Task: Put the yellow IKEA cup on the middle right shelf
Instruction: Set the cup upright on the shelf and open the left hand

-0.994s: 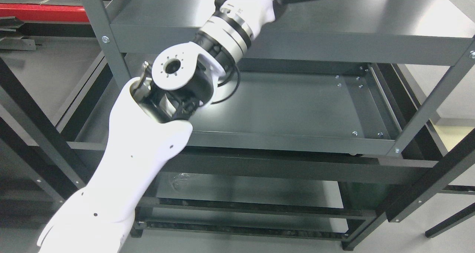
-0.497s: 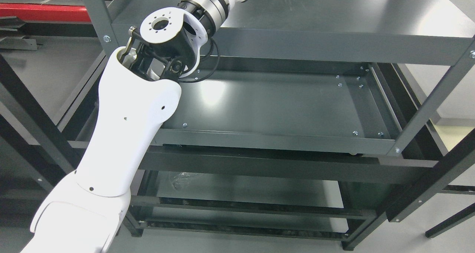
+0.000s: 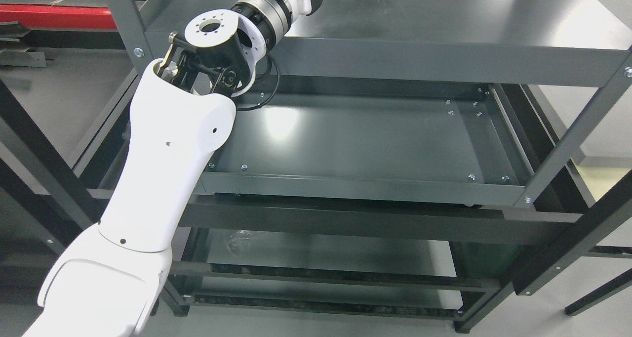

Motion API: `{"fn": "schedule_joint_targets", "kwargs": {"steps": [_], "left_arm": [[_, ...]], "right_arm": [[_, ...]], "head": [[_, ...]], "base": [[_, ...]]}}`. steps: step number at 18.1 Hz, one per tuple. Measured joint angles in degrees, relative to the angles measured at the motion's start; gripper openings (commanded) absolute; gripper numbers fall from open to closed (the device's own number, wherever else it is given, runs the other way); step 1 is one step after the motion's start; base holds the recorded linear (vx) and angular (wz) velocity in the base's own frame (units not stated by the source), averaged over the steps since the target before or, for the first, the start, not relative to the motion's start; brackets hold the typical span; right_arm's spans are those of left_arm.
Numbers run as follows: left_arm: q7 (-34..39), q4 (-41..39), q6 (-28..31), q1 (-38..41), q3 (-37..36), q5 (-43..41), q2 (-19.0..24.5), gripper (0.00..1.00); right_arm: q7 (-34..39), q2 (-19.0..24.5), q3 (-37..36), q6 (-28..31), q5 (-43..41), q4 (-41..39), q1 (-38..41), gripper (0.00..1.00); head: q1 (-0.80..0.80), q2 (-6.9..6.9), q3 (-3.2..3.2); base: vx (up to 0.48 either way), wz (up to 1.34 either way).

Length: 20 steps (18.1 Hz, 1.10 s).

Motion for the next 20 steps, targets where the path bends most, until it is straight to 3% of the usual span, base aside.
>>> {"fn": "schedule_joint_targets", "kwargs": {"steps": [6, 20], "left_arm": [[-1.5, 0.8, 0.1, -0.2, 0.0, -1.9, 0.0, 0.98], [-1.8, -1.1, 0.0, -1.3, 1.4, -8.4, 0.0, 0.99]], "right_arm": [[0.0, 0.0, 0.0, 0.0, 0.0, 0.0, 0.0, 0.99], [0.0, 0.0, 0.0, 0.0, 0.0, 0.0, 0.0, 0.99]], "head": [[0.0, 0.0, 0.0], [0.0, 0.0, 0.0]], "base": [[0.008, 0.0], [0.0, 0.0]]}}
